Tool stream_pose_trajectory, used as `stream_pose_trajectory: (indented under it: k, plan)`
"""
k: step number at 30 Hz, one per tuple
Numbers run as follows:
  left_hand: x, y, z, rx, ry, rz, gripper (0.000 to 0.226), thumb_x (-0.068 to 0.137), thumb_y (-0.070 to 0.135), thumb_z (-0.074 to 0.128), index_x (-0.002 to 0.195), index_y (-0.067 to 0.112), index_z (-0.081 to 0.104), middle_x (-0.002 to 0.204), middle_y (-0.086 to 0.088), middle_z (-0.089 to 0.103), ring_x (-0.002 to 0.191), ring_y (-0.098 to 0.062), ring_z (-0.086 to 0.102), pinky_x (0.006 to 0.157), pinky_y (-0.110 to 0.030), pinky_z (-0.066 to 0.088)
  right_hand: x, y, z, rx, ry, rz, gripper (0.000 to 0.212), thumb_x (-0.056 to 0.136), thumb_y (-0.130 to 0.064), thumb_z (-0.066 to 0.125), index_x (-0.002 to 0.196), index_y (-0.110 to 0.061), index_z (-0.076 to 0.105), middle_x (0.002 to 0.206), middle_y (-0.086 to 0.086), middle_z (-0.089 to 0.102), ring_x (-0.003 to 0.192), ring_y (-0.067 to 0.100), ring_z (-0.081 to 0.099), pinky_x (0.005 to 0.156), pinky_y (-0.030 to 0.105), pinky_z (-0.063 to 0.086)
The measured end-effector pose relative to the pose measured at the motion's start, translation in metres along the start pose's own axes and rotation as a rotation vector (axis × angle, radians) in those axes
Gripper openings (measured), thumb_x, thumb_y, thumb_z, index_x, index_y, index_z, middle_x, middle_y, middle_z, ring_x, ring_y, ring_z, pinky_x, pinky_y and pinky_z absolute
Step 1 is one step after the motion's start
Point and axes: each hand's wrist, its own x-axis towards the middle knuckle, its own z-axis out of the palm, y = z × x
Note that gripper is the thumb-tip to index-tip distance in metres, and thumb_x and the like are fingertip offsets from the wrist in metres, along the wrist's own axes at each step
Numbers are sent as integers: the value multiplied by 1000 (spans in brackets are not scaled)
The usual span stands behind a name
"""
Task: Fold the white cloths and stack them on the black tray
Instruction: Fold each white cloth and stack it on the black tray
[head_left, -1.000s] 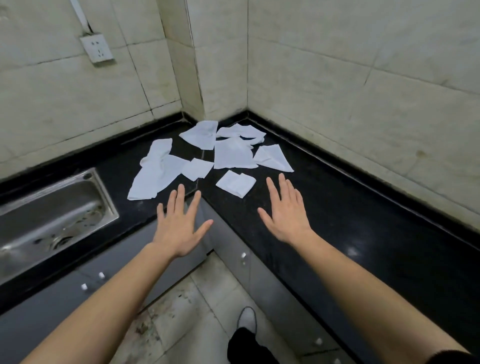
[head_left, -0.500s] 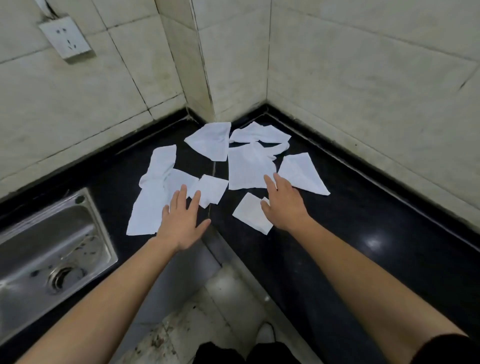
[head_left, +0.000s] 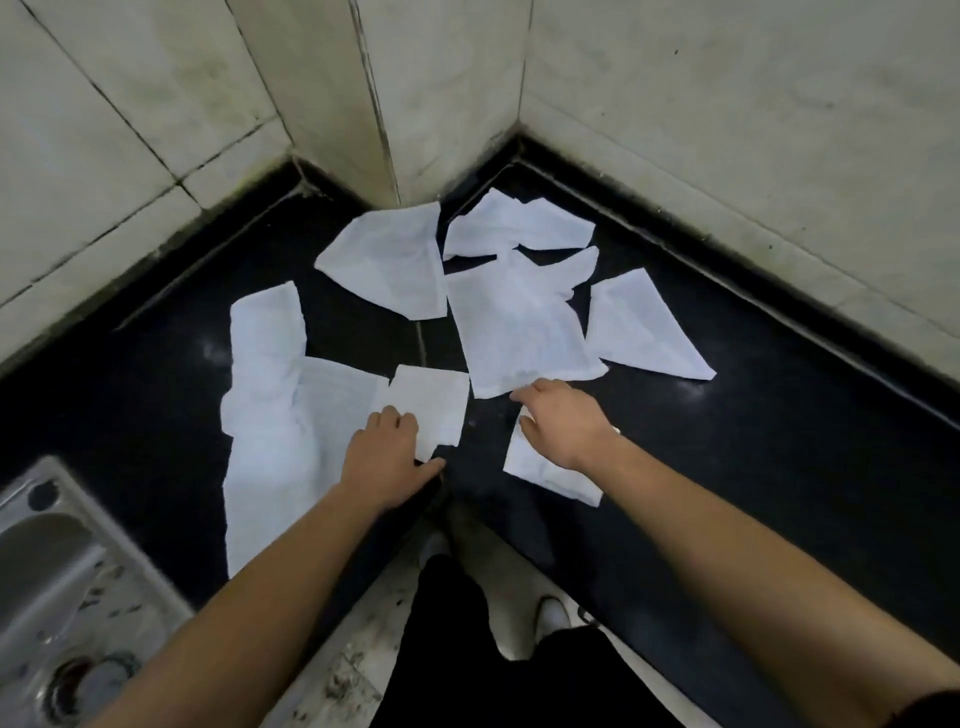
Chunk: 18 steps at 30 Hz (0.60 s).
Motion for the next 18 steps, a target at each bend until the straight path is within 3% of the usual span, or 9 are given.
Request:
stream_pose_trajectory:
  k: [4, 7, 13, 15, 18]
  plan:
    - [32, -26, 6, 42, -23, 127, 62, 80, 71, 57, 110, 17, 54, 116, -5, 50, 105, -23, 48, 85, -37, 47, 42, -30, 6, 88, -21, 18, 35, 102, -29, 45, 132, -17, 57, 128, 8, 56, 120, 29, 53, 91, 41, 50]
    - [45, -42, 13, -7, -26, 213, 49, 84, 63, 58, 107, 20, 58, 113, -3, 50, 102, -22, 49, 84, -36, 47, 67, -61, 20, 168, -13, 78, 39, 101, -35, 48, 134, -15, 57, 129, 9, 55, 119, 29, 54, 90, 41, 51]
    - [52, -62, 12, -240, -69, 277, 35, 91, 51, 60, 110, 22, 63, 105, 3, 56, 96, -16, 55, 78, -29, 45, 91, -73, 21, 192, -7, 170, 28, 99, -37, 56, 116, -17, 65, 116, 6, 56, 105, 25, 57, 78, 36, 49]
    - [58, -60, 0, -391, -104, 165, 43, 97, 46, 54, 132, 21, 50, 96, 4, 63, 85, -14, 60, 78, -33, 51, 88, -67, 11, 218, -16, 138, 23, 99, -35, 55, 112, -18, 64, 111, 3, 59, 101, 23, 59, 76, 33, 47]
    - [71, -52, -17, -396, -81, 119, 68, 102, 36, 44, 157, 24, 5, 81, -1, 65, 70, -16, 62, 70, -38, 54, 71, -54, -10, 224, -57, 41, 19, 100, -32, 55, 112, -19, 64, 109, 2, 62, 100, 23, 61, 79, 32, 47]
